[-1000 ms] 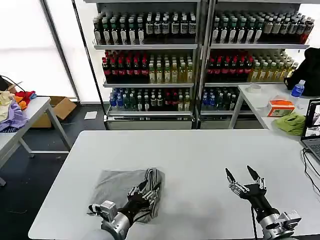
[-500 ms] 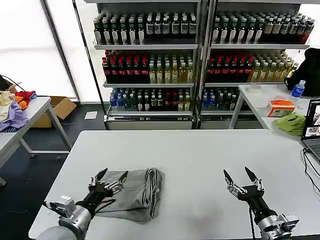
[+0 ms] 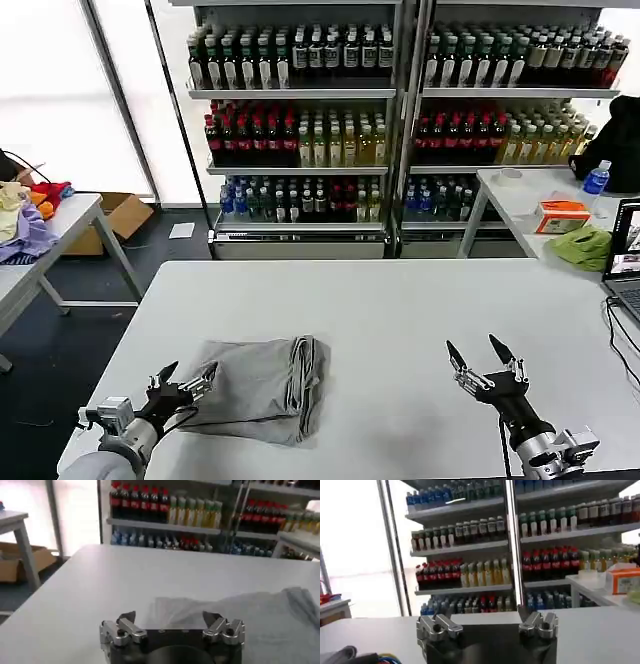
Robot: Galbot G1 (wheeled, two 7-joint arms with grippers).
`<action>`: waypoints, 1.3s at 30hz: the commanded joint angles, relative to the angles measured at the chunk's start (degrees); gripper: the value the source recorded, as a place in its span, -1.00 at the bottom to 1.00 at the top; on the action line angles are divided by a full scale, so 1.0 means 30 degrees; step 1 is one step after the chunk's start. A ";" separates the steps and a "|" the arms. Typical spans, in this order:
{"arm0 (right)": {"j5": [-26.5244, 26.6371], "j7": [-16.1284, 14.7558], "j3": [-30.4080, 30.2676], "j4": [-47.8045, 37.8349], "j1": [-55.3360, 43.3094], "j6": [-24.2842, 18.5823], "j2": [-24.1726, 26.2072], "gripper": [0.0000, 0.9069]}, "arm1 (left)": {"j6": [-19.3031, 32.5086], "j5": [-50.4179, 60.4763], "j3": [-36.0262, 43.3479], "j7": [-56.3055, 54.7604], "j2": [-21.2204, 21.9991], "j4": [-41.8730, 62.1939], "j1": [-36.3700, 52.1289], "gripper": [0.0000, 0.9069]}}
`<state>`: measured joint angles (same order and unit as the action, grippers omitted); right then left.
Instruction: Fold and organize the clothes.
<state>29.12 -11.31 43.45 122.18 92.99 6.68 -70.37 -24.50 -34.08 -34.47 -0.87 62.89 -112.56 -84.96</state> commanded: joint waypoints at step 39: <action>0.0253 0.0261 0.0165 -0.0152 -0.0360 -0.0364 -0.0250 1.00 | -0.0527 -1.1045 -0.7430 -0.2276 -0.0771 -0.2258 -0.0464 -0.98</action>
<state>29.78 -10.56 43.92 121.89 92.04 5.57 -71.19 -24.70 -52.88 -37.60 -6.30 67.84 -118.44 -86.90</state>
